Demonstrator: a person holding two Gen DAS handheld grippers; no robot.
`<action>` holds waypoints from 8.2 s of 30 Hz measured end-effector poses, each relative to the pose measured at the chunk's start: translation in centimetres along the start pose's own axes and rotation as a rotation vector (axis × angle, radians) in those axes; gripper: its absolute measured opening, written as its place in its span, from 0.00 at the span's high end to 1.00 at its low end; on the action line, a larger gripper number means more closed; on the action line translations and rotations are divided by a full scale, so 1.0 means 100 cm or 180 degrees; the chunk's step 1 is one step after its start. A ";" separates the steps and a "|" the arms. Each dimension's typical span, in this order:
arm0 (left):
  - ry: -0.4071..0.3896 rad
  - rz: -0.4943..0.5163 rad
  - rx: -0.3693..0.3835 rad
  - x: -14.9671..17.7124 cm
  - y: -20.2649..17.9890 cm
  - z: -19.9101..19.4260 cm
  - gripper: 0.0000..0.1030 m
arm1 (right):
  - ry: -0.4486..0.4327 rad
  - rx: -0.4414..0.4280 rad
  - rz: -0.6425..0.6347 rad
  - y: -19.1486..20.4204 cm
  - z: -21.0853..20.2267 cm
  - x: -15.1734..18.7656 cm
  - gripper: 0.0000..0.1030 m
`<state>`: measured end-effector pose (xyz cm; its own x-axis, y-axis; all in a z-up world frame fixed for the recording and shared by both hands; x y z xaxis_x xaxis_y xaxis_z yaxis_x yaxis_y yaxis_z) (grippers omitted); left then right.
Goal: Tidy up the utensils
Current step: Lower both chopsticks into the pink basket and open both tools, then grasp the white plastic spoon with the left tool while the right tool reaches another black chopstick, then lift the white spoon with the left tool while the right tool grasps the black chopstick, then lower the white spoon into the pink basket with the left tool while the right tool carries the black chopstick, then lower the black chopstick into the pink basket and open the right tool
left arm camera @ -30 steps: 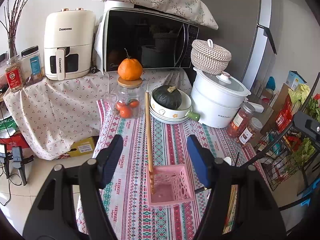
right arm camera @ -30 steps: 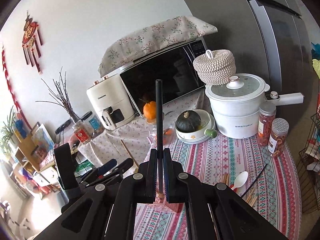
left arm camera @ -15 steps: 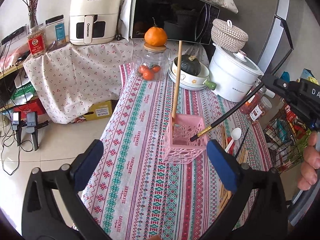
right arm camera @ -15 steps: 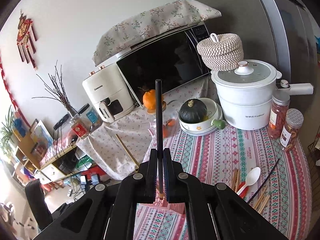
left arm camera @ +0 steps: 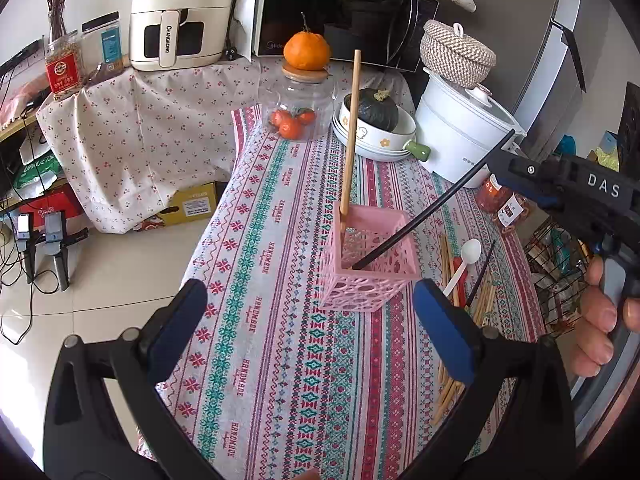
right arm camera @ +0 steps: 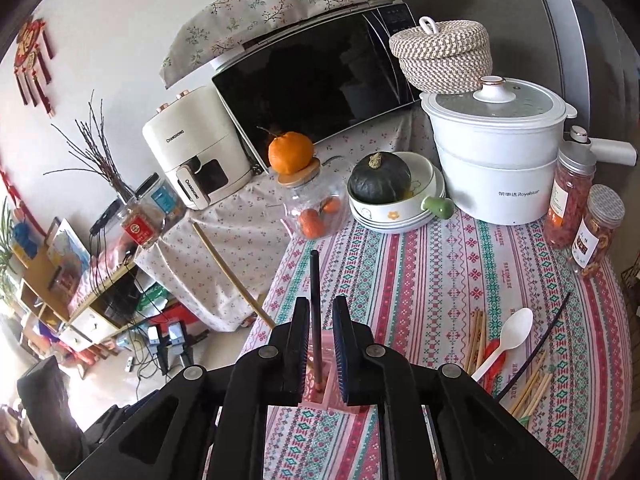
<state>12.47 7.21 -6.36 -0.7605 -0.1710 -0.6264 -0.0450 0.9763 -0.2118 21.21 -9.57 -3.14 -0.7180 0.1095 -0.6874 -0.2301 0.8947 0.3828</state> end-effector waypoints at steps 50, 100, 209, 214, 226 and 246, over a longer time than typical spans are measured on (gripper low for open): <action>0.0610 0.1364 -0.0098 0.034 -0.206 0.084 0.00 | 0.0611 0.1694 0.0666 -0.241 -0.105 0.094 0.00; 0.0492 0.1356 0.0940 0.005 -0.237 0.081 0.65 | 0.1126 0.1066 0.0989 -0.267 -0.033 0.105 0.00; -0.0190 0.0125 0.0023 -0.016 0.005 0.003 0.01 | -0.0618 -0.0176 -0.0222 -0.006 -0.097 -0.008 0.94; 0.0266 -0.0033 -0.0180 0.016 0.032 0.004 0.01 | -0.0690 -0.0247 -0.0209 0.008 -0.091 -0.015 0.94; 0.0302 0.0186 -0.0144 0.021 0.020 0.001 0.01 | -0.0610 0.0095 -0.0376 0.023 -0.048 -0.015 0.94; 0.0214 0.0328 0.0037 0.029 -0.008 -0.004 0.00 | -0.0388 0.0246 -0.0068 -0.005 -0.063 0.009 0.00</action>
<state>10.06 5.97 -7.64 -0.8025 -0.0600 -0.5936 0.0429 0.9866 -0.1577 16.54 -12.67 -0.12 -0.6272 0.1376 -0.7666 -0.1900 0.9275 0.3219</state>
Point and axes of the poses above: each gripper's, at about its wrist camera, not at the fingertips, and z roughly the way its jaws point, y to its left, x to its underside, the point moved 5 cm from there along z, roughly the way its jaws point, and after that the axes turned 2 degrees about -z, right-handed, at the moved point
